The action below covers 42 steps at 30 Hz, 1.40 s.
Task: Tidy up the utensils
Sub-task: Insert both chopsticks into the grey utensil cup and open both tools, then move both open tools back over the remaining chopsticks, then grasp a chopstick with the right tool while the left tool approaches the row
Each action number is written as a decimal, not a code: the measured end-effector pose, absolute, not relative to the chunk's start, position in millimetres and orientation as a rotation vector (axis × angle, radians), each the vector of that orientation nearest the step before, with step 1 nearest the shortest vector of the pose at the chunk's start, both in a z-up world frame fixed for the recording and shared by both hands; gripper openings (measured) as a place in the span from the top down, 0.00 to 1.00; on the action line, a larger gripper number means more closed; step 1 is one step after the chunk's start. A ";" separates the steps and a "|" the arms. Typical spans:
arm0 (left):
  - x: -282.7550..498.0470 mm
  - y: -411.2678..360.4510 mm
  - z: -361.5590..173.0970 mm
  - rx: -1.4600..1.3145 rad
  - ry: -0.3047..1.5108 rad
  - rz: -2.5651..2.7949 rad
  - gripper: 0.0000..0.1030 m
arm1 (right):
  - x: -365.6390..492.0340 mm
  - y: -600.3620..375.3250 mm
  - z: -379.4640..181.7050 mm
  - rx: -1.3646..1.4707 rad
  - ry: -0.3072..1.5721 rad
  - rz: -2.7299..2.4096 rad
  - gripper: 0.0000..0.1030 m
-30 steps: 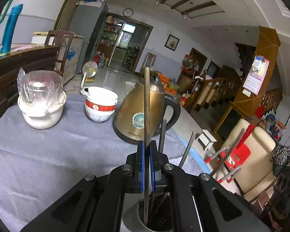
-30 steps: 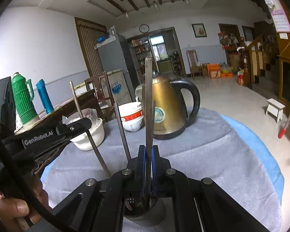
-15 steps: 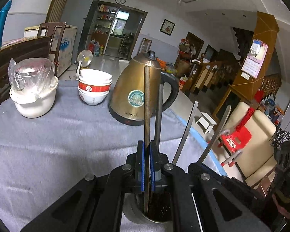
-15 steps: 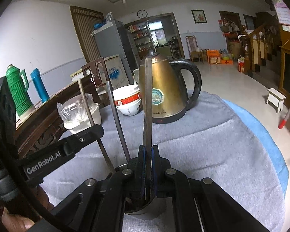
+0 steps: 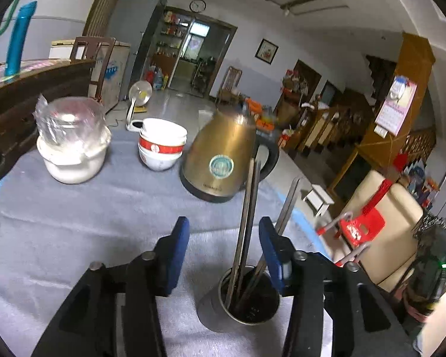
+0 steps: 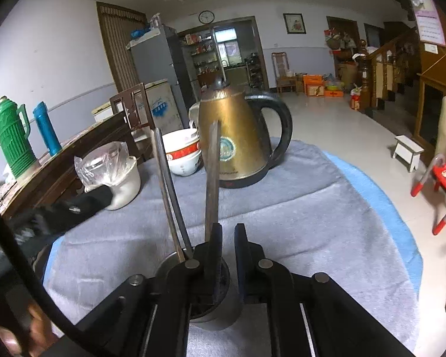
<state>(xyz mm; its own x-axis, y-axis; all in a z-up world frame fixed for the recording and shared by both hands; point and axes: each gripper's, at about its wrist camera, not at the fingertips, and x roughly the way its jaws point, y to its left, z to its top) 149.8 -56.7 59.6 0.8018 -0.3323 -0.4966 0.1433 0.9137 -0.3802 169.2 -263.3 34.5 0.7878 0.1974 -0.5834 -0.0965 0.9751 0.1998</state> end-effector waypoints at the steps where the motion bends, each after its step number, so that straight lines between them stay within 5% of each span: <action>1: 143.6 -52.0 64.9 -0.341 0.575 -0.262 0.51 | 165.8 -263.4 38.0 0.159 0.638 0.153 0.82; 5: 110.7 -22.3 83.3 -0.355 0.504 -0.245 0.36 | 145.9 -265.7 53.5 0.159 0.598 0.145 0.52; 6: 100.0 -11.8 84.9 -0.351 0.489 -0.228 0.34 | 139.7 -265.6 57.1 0.158 0.582 0.145 0.34; 7: 92.5 -3.6 84.4 -0.347 0.480 -0.213 0.31 | 127.6 -266.2 62.6 0.153 0.551 0.146 0.31; 13: 53.1 58.5 37.4 -0.296 0.574 -0.038 0.29 | 77.3 -262.3 56.6 0.154 0.551 0.190 0.31; 21: 37.8 91.9 -53.0 -0.308 0.874 0.071 0.30 | 53.4 -227.3 -27.3 0.156 0.852 0.314 0.32; 30: 30.9 70.8 -62.4 -0.258 0.917 0.014 0.30 | 57.7 -202.8 -55.7 0.164 0.959 0.376 0.33; 35: 30.2 65.8 -62.9 -0.248 0.934 -0.002 0.30 | 66.6 -193.8 -61.8 0.161 1.006 0.390 0.59; 42: 31.5 64.3 -64.0 -0.250 0.958 -0.010 0.30 | 96.7 -165.1 -71.6 0.132 1.080 0.425 0.65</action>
<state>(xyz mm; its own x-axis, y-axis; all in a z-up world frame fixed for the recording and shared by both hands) 31.5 64.3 -64.0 0.5775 -0.1186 -0.8078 -0.1017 0.9712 -0.2153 96.7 -165.1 -71.6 0.3995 0.3984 -0.8256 -0.2718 0.9116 0.3084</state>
